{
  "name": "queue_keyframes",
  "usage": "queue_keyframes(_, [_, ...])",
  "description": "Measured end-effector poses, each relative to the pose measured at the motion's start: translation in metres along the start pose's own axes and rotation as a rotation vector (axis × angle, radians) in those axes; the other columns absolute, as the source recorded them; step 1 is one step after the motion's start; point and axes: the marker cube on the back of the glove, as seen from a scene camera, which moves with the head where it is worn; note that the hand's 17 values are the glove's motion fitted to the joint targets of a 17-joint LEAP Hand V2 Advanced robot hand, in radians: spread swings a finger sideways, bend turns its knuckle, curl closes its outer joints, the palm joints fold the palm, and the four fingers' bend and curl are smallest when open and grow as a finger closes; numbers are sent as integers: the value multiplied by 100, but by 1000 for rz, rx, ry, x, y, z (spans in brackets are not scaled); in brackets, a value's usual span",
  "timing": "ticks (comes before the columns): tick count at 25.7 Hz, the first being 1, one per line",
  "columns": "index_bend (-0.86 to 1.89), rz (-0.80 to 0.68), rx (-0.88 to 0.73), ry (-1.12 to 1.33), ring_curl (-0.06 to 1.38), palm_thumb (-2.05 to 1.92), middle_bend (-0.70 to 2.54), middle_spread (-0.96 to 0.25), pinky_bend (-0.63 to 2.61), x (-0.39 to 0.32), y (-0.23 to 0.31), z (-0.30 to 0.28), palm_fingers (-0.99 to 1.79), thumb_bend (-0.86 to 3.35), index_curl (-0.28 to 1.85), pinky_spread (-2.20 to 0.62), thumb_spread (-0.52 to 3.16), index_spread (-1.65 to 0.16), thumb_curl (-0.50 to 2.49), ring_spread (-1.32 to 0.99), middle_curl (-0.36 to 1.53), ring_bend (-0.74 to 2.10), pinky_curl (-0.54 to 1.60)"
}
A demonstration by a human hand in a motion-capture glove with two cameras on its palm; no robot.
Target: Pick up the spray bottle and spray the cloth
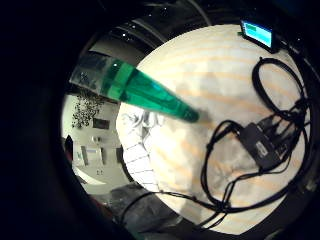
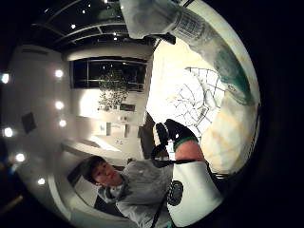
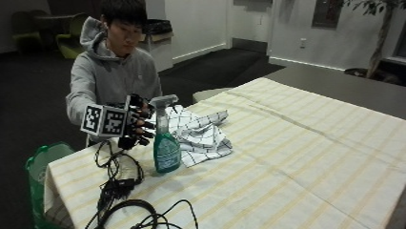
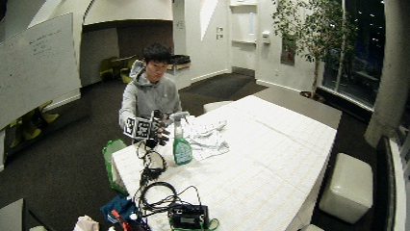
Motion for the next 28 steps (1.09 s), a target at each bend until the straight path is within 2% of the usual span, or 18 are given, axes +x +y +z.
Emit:
queue_keyframes(12, [10,4,17,-302,31,77,20,-7,55,1,-45,30,-2,-2,11,25,86,-40,39,2,32,32,37])
queue_keyframes(16, [15,13,62,-312,31,81,25,-8,51,2,-54,34,16,-1,13,24,85,-38,39,0,33,37,35])
queue_keyframes(17, [18,17,81,-303,32,82,28,-8,50,2,-57,34,35,-1,14,21,84,-37,40,-1,34,43,35])
queue_keyframes(21, [17,42,138,-283,33,88,25,-8,50,-1,-62,37,73,0,17,11,83,-34,41,-5,33,56,32])
queue_keyframes(24, [15,55,150,-304,35,89,25,-9,50,-3,-61,40,88,-1,19,3,83,-31,42,-8,34,59,33])
queue_keyframes(28, [13,60,161,-337,38,91,25,-9,49,0,-57,41,92,-2,22,-3,83,-29,42,-9,36,59,35])
